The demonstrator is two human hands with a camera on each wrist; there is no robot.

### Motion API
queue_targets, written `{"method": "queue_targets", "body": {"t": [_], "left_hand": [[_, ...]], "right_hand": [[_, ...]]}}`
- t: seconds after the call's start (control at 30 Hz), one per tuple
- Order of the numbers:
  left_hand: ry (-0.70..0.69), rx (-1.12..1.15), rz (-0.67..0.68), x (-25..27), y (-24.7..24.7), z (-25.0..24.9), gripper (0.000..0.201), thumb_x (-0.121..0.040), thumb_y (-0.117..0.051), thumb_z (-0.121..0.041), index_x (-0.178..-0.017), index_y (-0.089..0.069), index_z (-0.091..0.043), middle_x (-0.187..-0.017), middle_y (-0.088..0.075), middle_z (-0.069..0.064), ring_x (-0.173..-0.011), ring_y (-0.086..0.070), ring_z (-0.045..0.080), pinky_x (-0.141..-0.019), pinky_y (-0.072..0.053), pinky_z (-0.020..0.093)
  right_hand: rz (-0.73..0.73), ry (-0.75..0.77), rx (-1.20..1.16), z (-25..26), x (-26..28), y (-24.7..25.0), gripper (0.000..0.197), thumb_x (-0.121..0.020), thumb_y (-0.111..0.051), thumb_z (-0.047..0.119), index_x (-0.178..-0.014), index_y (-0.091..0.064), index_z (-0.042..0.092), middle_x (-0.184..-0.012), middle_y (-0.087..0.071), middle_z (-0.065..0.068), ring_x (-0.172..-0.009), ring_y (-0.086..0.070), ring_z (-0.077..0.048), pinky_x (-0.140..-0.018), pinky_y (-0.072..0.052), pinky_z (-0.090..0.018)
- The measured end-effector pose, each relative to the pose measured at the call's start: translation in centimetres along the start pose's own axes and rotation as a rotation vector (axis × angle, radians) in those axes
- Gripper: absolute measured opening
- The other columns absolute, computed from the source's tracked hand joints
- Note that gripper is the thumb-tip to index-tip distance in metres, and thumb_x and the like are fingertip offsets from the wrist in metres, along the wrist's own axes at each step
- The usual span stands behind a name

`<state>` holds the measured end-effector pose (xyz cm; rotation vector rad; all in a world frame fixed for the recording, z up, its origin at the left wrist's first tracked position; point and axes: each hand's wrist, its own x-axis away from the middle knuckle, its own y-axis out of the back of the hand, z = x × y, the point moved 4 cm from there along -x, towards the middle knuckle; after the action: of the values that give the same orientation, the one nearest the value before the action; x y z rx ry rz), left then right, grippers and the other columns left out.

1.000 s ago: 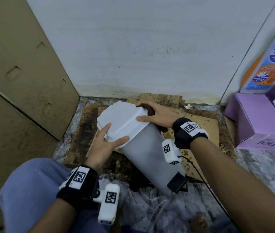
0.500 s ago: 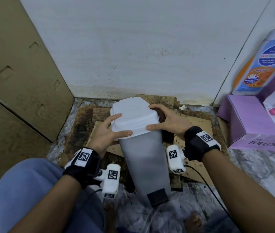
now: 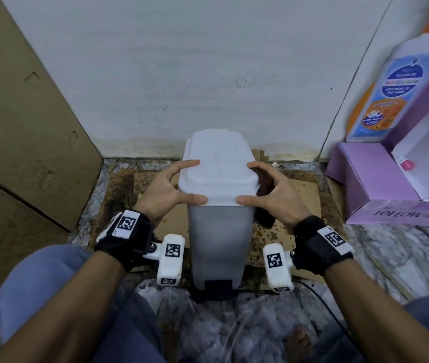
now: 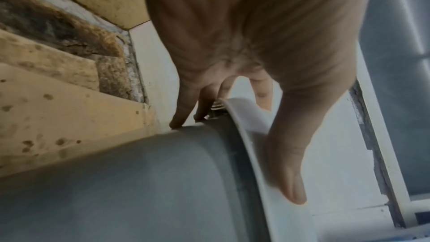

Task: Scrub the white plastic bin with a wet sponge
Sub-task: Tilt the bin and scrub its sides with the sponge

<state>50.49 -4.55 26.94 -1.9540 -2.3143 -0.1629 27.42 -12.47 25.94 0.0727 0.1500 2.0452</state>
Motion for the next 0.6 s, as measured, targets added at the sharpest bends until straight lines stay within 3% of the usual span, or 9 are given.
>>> {"method": "queue_targets", "body": {"t": [0.1, 0.2, 0.27, 0.33, 0.43, 0.5, 0.57, 0.6], "left_hand": [[-0.052, 0.007, 0.021, -0.9, -0.3, -1.3, 0.087, -0.048, -0.088, 0.0, -0.128, -0.063, -0.023, -0.13, -0.063, -0.005, -0.114, -0.064, 0.014, -0.084, -0.058, 0.031], [-0.109, -0.001, 0.027, -2.2, -0.6, -2.0, 0.084, -0.057, -0.082, 0.015, -0.131, -0.06, -0.018, -0.124, -0.062, -0.013, -0.094, -0.068, 0.005, -0.063, -0.055, 0.019], [-0.13, -0.003, 0.02, -3.4, -0.7, -1.8, 0.084, -0.058, -0.081, 0.018, -0.131, -0.059, -0.018, -0.132, -0.06, -0.004, -0.095, -0.066, 0.011, -0.057, -0.053, 0.016], [-0.142, 0.011, 0.006, -4.8, -0.6, -1.3, 0.086, -0.053, -0.085, 0.013, -0.128, -0.06, -0.02, -0.14, -0.056, 0.003, -0.113, -0.064, 0.023, -0.073, -0.06, 0.026], [-0.146, 0.024, -0.007, -6.5, -0.5, -0.2, 0.091, -0.042, -0.093, 0.0, -0.124, -0.063, -0.026, -0.146, -0.051, 0.003, -0.122, -0.061, 0.025, -0.093, -0.056, 0.04], [-0.148, 0.026, -0.014, -7.4, -0.4, 0.7, 0.089, -0.045, -0.092, 0.003, -0.125, -0.063, -0.024, -0.141, -0.056, -0.01, -0.119, -0.063, 0.016, -0.097, -0.054, 0.044], [-0.141, 0.018, -0.011, -8.0, -0.3, 1.5, 0.088, -0.048, -0.089, 0.009, -0.127, -0.06, -0.018, -0.122, -0.063, -0.031, -0.112, -0.064, 0.006, -0.098, -0.053, 0.043], [-0.142, 0.01, -0.011, -8.3, -0.2, 2.0, 0.089, -0.046, -0.09, 0.006, -0.126, -0.06, -0.018, -0.119, -0.064, -0.031, -0.113, -0.064, 0.005, -0.098, -0.053, 0.043]], "right_hand": [[-0.056, 0.067, 0.023, 0.6, -0.6, 0.4, 0.076, -0.055, -0.093, 0.021, -0.123, -0.059, 0.027, -0.13, -0.059, 0.009, -0.121, -0.054, -0.007, -0.104, -0.046, -0.038], [-0.089, 0.106, 0.067, 0.6, -1.9, 0.9, 0.082, -0.05, -0.093, 0.036, -0.124, -0.057, 0.032, -0.132, -0.057, 0.009, -0.123, -0.052, -0.008, -0.105, -0.046, -0.04], [-0.108, 0.13, 0.095, 0.4, -2.9, 1.2, 0.085, -0.047, -0.092, 0.042, -0.124, -0.057, 0.033, -0.132, -0.057, 0.008, -0.124, -0.052, -0.009, -0.105, -0.045, -0.041], [-0.112, 0.15, 0.128, 0.1, -4.1, 1.5, 0.085, -0.047, -0.092, 0.046, -0.124, -0.057, 0.035, -0.132, -0.057, 0.008, -0.125, -0.051, -0.01, -0.105, -0.044, -0.042], [-0.098, 0.167, 0.168, -0.7, -5.8, 1.9, 0.083, -0.048, -0.091, 0.048, -0.122, -0.056, 0.039, -0.133, -0.056, 0.009, -0.127, -0.05, -0.011, -0.106, -0.043, -0.043], [-0.088, 0.169, 0.182, -1.4, -6.7, 2.0, 0.083, -0.047, -0.091, 0.049, -0.122, -0.056, 0.038, -0.133, -0.055, 0.008, -0.128, -0.049, -0.012, -0.107, -0.042, -0.043], [-0.091, 0.171, 0.204, -2.3, -7.2, 2.1, 0.084, -0.048, -0.09, 0.051, -0.123, -0.056, 0.036, -0.134, -0.055, 0.009, -0.129, -0.048, -0.011, -0.108, -0.041, -0.043], [-0.096, 0.175, 0.219, -2.7, -7.4, 2.1, 0.084, -0.049, -0.09, 0.051, -0.124, -0.056, 0.035, -0.134, -0.055, 0.009, -0.13, -0.047, -0.011, -0.109, -0.041, -0.043]]}}
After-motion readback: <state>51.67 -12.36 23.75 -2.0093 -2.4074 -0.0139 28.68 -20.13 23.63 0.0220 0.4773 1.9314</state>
